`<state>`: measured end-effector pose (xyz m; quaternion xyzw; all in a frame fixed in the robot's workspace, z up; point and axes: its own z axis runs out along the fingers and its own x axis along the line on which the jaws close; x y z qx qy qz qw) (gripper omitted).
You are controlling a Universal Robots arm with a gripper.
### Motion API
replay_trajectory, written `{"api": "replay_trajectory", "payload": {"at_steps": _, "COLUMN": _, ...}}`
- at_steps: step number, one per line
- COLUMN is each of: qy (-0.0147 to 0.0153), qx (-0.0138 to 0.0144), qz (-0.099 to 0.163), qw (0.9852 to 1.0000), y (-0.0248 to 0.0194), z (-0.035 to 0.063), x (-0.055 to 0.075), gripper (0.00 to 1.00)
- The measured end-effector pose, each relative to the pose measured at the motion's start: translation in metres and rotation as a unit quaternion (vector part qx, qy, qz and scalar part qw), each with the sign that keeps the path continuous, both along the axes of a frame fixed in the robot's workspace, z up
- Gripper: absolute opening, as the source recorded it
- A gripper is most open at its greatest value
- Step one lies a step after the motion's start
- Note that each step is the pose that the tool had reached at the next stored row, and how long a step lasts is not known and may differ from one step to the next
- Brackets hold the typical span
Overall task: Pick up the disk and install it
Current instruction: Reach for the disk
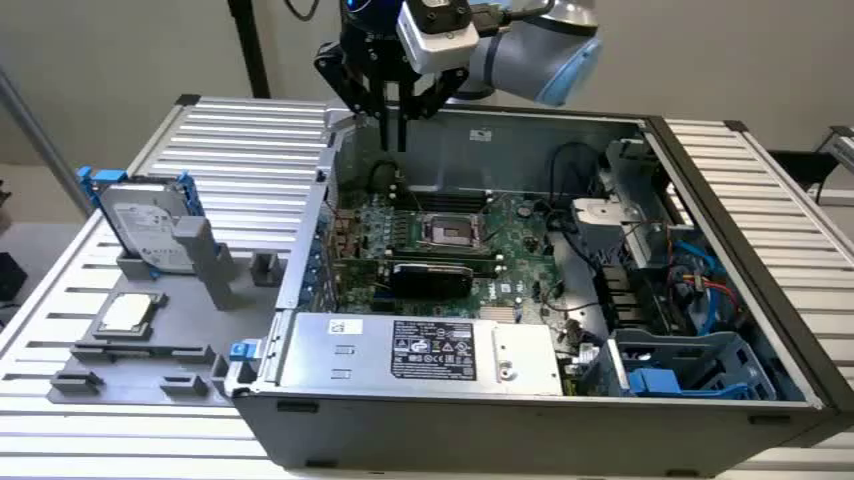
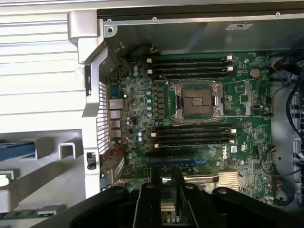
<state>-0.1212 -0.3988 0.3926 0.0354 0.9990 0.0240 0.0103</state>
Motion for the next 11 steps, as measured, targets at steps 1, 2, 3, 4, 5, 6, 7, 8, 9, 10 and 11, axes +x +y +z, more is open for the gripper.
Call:
{"api": "replay_trajectory", "payload": {"at_steps": 1, "qy": 0.0000, "qx": 0.0000, "qz": 0.000, "qw": 1.0000, "y": 0.0000, "z": 0.0000, "x": 0.0000, "gripper": 0.24}}
{"api": "replay_trajectory", "payload": {"at_steps": 2, "qy": 0.0000, "qx": 0.0000, "qz": 0.000, "qw": 1.0000, "y": 0.0000, "z": 0.0000, "x": 0.0000, "gripper": 0.24}}
{"api": "replay_trajectory", "payload": {"at_steps": 3, "qy": 0.0000, "qx": 0.0000, "qz": 0.000, "qw": 1.0000, "y": 0.0000, "z": 0.0000, "x": 0.0000, "gripper": 0.24}}
{"api": "replay_trajectory", "payload": {"at_steps": 4, "qy": 0.0000, "qx": 0.0000, "qz": 0.000, "qw": 1.0000, "y": 0.0000, "z": 0.0000, "x": 0.0000, "gripper": 0.24}}
{"api": "replay_trajectory", "payload": {"at_steps": 5, "qy": 0.0000, "qx": 0.0000, "qz": 0.000, "qw": 1.0000, "y": 0.0000, "z": 0.0000, "x": 0.0000, "gripper": 0.24}}
{"api": "replay_trajectory", "payload": {"at_steps": 6, "qy": 0.0000, "qx": 0.0000, "qz": 0.000, "qw": 1.0000, "y": 0.0000, "z": 0.0000, "x": 0.0000, "gripper": 0.24}}
{"api": "replay_trajectory", "payload": {"at_steps": 7, "qy": 0.0000, "qx": 0.0000, "qz": 0.000, "qw": 1.0000, "y": 0.0000, "z": 0.0000, "x": 0.0000, "gripper": 0.24}}
{"api": "replay_trajectory", "payload": {"at_steps": 8, "qy": 0.0000, "qx": 0.0000, "qz": 0.000, "qw": 1.0000, "y": 0.0000, "z": 0.0000, "x": 0.0000, "gripper": 0.24}}
{"api": "replay_trajectory", "payload": {"at_steps": 9, "qy": 0.0000, "qx": 0.0000, "qz": 0.000, "qw": 1.0000, "y": 0.0000, "z": 0.0000, "x": 0.0000, "gripper": 0.24}}
{"api": "replay_trajectory", "payload": {"at_steps": 10, "qy": 0.0000, "qx": 0.0000, "qz": 0.000, "qw": 1.0000, "y": 0.0000, "z": 0.0000, "x": 0.0000, "gripper": 0.24}}
{"api": "replay_trajectory", "payload": {"at_steps": 11, "qy": 0.0000, "qx": 0.0000, "qz": 0.000, "qw": 1.0000, "y": 0.0000, "z": 0.0000, "x": 0.0000, "gripper": 0.24}}
